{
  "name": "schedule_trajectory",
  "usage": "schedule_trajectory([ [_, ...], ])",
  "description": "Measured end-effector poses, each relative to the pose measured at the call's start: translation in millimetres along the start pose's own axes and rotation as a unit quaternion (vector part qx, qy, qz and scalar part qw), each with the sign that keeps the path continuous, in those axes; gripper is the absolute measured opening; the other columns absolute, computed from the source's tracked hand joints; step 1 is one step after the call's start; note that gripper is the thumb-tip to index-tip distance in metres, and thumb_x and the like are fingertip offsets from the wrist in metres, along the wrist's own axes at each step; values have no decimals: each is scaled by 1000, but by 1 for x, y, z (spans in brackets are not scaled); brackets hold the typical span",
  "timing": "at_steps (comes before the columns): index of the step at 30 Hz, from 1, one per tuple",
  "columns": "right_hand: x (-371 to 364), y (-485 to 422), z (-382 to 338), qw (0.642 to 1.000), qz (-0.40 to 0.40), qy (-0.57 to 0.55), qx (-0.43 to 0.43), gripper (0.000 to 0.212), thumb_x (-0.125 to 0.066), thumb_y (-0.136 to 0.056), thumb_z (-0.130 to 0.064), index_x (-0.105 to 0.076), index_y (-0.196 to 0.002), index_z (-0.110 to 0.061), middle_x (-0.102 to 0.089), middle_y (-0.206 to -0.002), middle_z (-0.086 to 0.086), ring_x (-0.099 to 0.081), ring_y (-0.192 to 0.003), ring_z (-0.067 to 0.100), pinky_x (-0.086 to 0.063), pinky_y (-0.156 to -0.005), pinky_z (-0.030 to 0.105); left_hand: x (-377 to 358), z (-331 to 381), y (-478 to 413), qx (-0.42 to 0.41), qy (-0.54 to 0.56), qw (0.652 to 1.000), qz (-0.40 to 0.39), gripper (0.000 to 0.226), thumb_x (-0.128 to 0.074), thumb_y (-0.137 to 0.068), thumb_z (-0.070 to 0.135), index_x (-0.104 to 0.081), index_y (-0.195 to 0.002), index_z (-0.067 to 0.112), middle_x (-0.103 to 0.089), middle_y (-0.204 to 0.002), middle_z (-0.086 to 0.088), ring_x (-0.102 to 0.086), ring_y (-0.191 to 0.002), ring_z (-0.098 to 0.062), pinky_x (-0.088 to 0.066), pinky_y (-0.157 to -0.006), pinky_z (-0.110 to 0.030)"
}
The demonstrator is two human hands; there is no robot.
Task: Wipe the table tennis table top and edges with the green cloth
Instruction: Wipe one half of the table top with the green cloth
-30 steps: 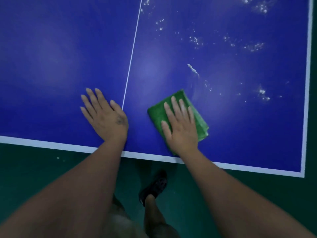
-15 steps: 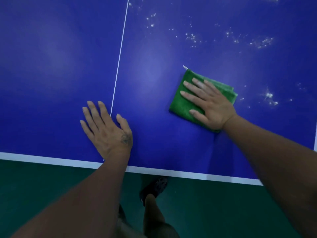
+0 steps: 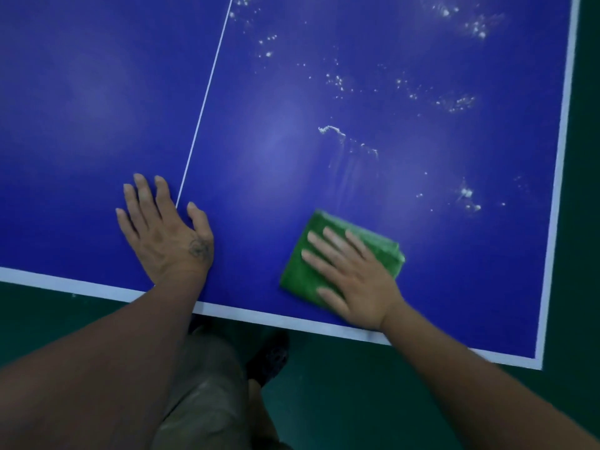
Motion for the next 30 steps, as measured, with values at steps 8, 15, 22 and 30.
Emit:
schedule_trajectory([
  [8,27,4,77,991,-62,9,122,65,-46,-110,-53,-36,-169,-29,-24,-180,-1,-19,-167,28,-12,-136,53,-3,-2,0,-1,-1,1000,6,68,-37,-109,45,-26,-169,16,-14,-181,-8,-7,-168,-25,-8,-136,-53],
  [15,53,-57,151,992,-49,57,104,65,-40,-111,-53,-35,-170,-25,-22,-181,1,-17,-168,31,-14,-135,56,-3,-1,-1,-3,1,1000,11,68,-37,-109,45,-26,-169,15,-15,-180,-8,-8,-168,-25,-6,-136,-51],
  [22,48,-36,112,997,11,64,-37,67,-40,-111,-49,-30,-171,-22,-19,-181,2,-13,-169,29,-19,-132,61,0,0,0,1,-6,1000,8,69,-34,-108,47,-26,-169,16,-15,-181,-7,-7,-168,-24,-6,-136,-52],
  [30,12,-26,23,996,19,8,-87,68,-38,-112,-57,-31,-171,-25,-14,-182,-3,-10,-169,25,-16,-134,58,1,1,0,7,-8,1000,2,69,-35,-108,47,-25,-169,16,-16,-180,-8,-7,-168,-25,-7,-136,-53],
])
Point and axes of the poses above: each hand's wrist, its own y-axis away from the middle knuckle, its own x-axis out of the back of the hand, z = x × y, the point moved 1 cm from there along -y, towards the middle knuckle
